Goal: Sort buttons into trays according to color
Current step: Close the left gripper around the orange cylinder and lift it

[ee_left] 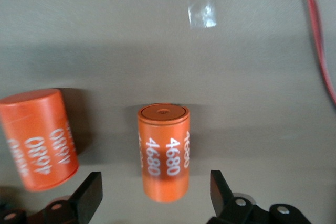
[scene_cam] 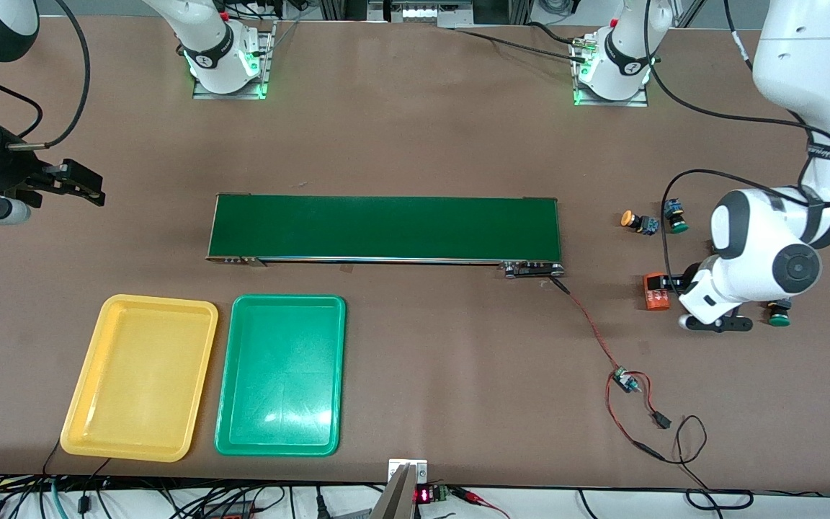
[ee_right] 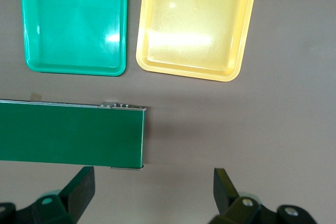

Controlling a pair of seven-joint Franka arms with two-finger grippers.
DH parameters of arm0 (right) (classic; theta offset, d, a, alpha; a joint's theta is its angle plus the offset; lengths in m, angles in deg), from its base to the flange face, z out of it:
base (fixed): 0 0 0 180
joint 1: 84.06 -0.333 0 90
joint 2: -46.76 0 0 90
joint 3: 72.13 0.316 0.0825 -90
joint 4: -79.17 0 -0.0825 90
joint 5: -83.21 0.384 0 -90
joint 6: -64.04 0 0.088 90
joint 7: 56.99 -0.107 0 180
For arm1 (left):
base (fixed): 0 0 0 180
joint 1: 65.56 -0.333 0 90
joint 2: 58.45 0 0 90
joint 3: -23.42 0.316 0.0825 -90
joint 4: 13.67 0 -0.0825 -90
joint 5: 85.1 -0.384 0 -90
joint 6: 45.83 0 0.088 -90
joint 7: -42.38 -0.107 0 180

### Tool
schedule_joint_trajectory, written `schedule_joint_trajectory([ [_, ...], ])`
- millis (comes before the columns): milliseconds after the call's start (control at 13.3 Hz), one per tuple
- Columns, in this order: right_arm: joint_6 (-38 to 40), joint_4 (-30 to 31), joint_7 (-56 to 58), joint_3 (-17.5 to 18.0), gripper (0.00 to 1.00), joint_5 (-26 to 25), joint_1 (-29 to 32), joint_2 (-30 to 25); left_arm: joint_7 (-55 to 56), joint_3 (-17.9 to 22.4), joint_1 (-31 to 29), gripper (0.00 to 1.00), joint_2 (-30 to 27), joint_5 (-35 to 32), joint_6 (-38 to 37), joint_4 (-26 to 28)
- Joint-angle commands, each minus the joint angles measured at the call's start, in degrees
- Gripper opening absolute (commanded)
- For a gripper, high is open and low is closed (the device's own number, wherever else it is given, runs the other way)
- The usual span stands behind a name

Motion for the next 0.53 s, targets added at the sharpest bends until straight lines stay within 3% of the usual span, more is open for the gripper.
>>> schedule_joint_trajectory([
  [0, 0.77, -0.83, -0.63, -0.17, 1.00, -0.12, -0.33, 0.25, -1.82, -0.18, -0.45, 0.84, 1.43, -0.46, 2.03, 0.88],
  [150, 0.77, -0.83, -0.71, -0.17, 1.00, -0.12, -0.33, 0.25, -2.51, -0.27, -0.10, 0.43, 1.44, -0.38, 0.73, 0.79],
  [301, 0.77, -0.83, -0.63, -0.17, 1.00, -0.03, -0.24, 0.25, -2.78, -0.62, -0.19, 0.25, 1.26, -0.46, -0.42, 0.35],
  [451, 0.77, -0.83, -0.63, -0.17, 1.00, -0.03, -0.24, 0.25, -2.78, -0.80, -0.01, 0.21, 0.65, -0.46, -2.00, -0.18],
])
